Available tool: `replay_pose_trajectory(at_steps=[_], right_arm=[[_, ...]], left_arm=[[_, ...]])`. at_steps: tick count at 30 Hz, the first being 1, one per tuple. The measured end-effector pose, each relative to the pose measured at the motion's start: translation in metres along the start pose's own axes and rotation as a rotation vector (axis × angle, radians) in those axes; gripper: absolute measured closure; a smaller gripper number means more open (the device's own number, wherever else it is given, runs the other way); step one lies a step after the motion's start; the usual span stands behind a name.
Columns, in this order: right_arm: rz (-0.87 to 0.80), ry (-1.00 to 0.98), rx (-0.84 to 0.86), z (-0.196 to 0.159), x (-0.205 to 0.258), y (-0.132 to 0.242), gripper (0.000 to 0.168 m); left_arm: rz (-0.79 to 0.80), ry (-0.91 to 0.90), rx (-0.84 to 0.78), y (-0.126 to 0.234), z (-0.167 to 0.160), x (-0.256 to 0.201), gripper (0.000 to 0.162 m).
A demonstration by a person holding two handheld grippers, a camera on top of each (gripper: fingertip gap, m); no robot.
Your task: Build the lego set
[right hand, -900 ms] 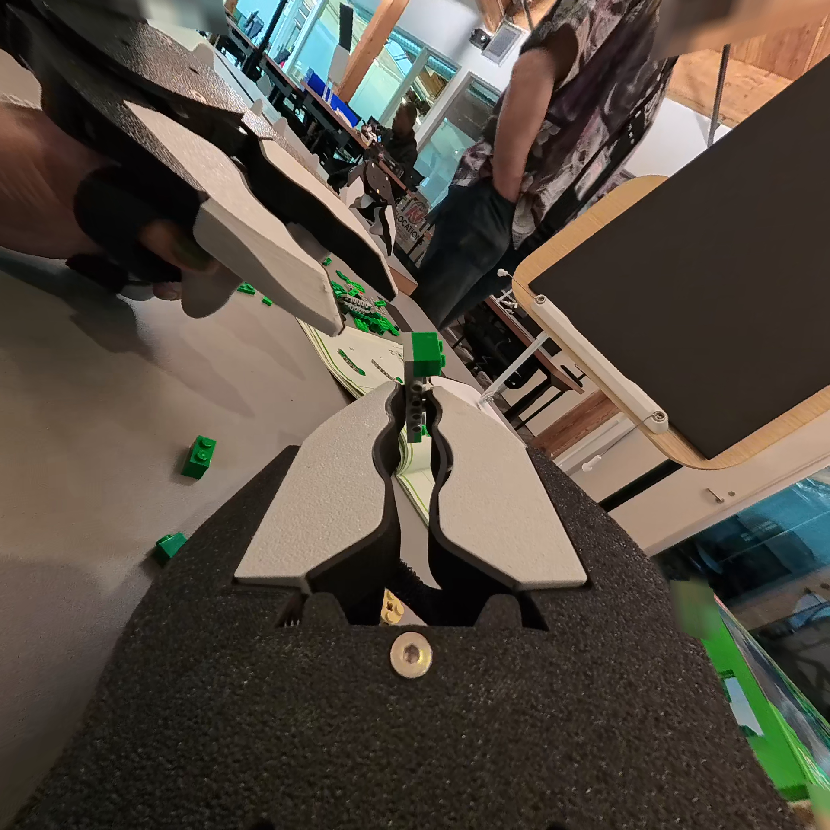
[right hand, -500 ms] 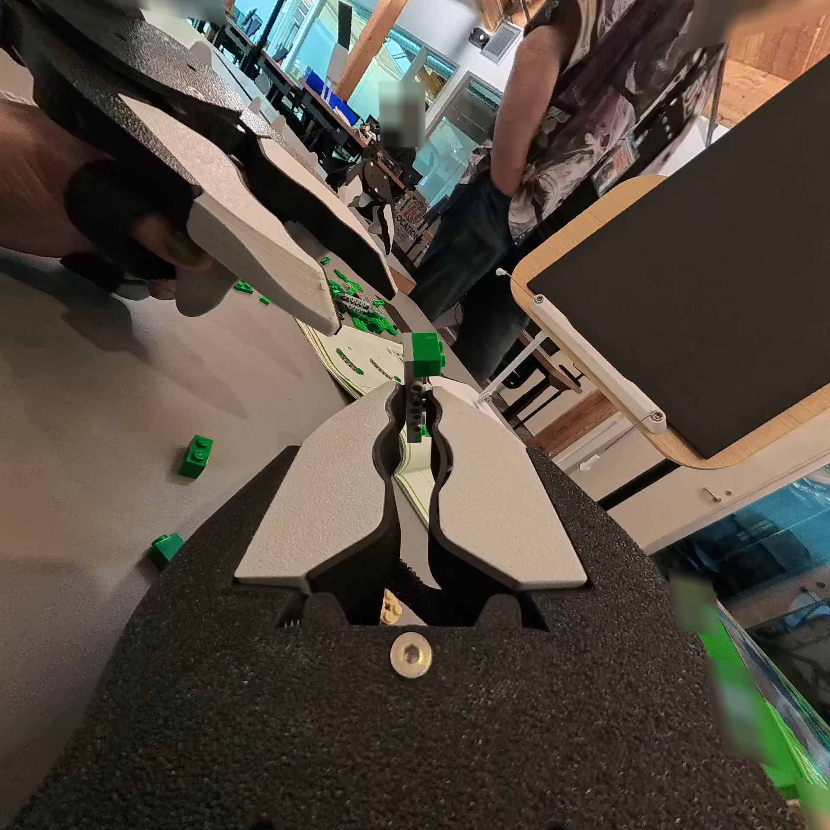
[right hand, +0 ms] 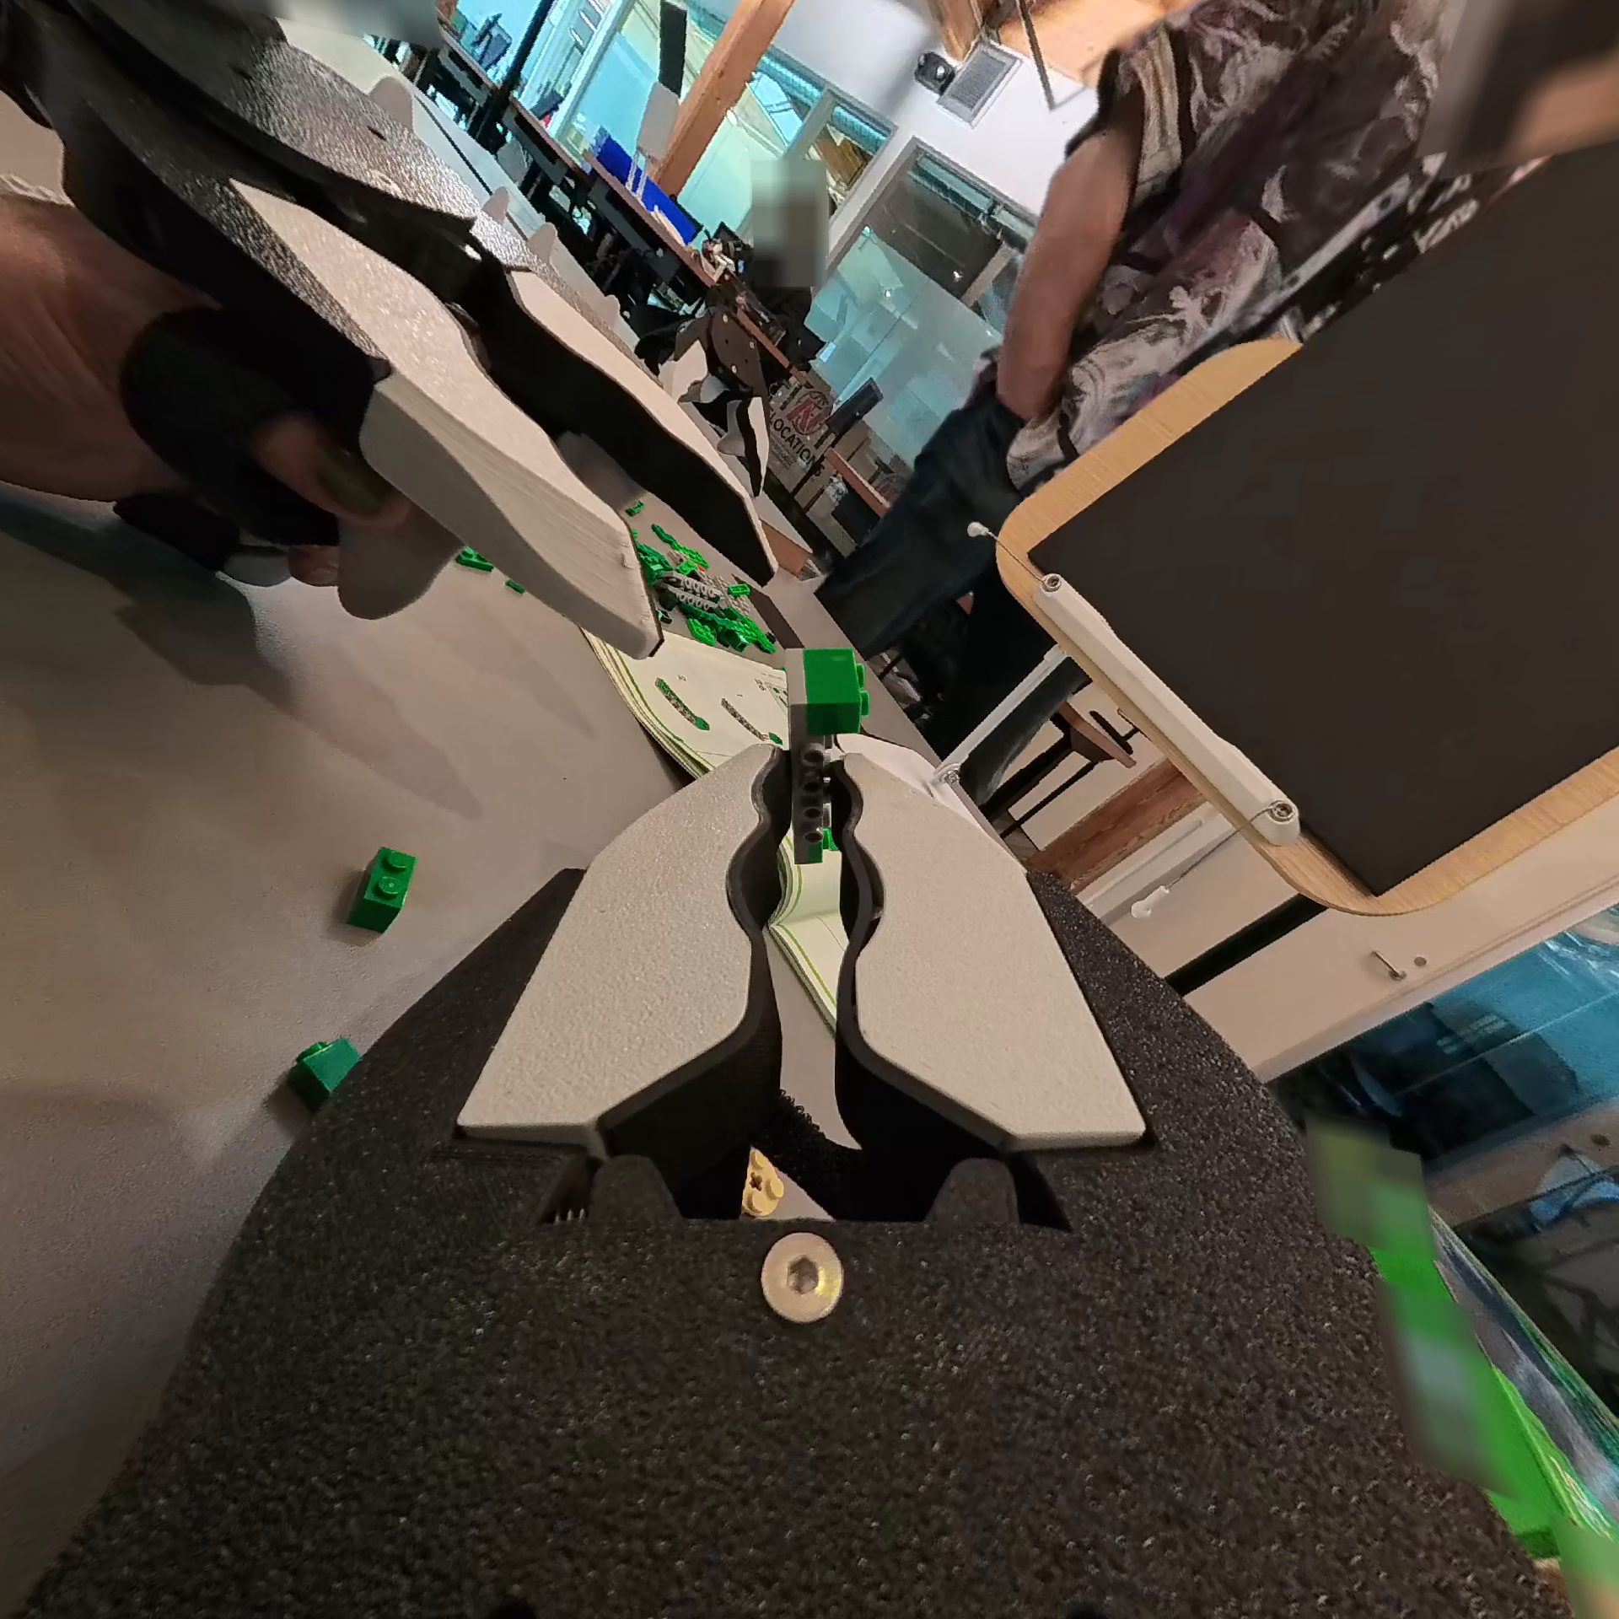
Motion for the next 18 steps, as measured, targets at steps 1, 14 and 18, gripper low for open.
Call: replay_pose_trajectory(at_steps=[1,14,18], right_arm=[[-0.001,0.0,0.0,-0.0001,-0.0001,0.0,0.16],[-0.008,0.006,-0.003,0.0004,-0.001,0.0005,0.16],[-0.013,0.032,0.005,-0.001,-0.0005,-0.0004,0.16]], left_arm=[[0.0,0.0,0.0,-0.0001,0.0,0.0001,0.096],[0.017,0.001,0.002,0.0001,-0.0003,0.0018,0.094],[0.022,0.015,0.001,0.0001,-0.0004,0.0029,0.094]])
Point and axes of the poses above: each gripper's, where its closed fingertips meet, y back along the fingers, z out of its top, x = y × z across the jaws, the point moved 4 cm from there along y, back along the fingers, and after that the axes turned 8 degrees about -y, right-handed, at the moved point
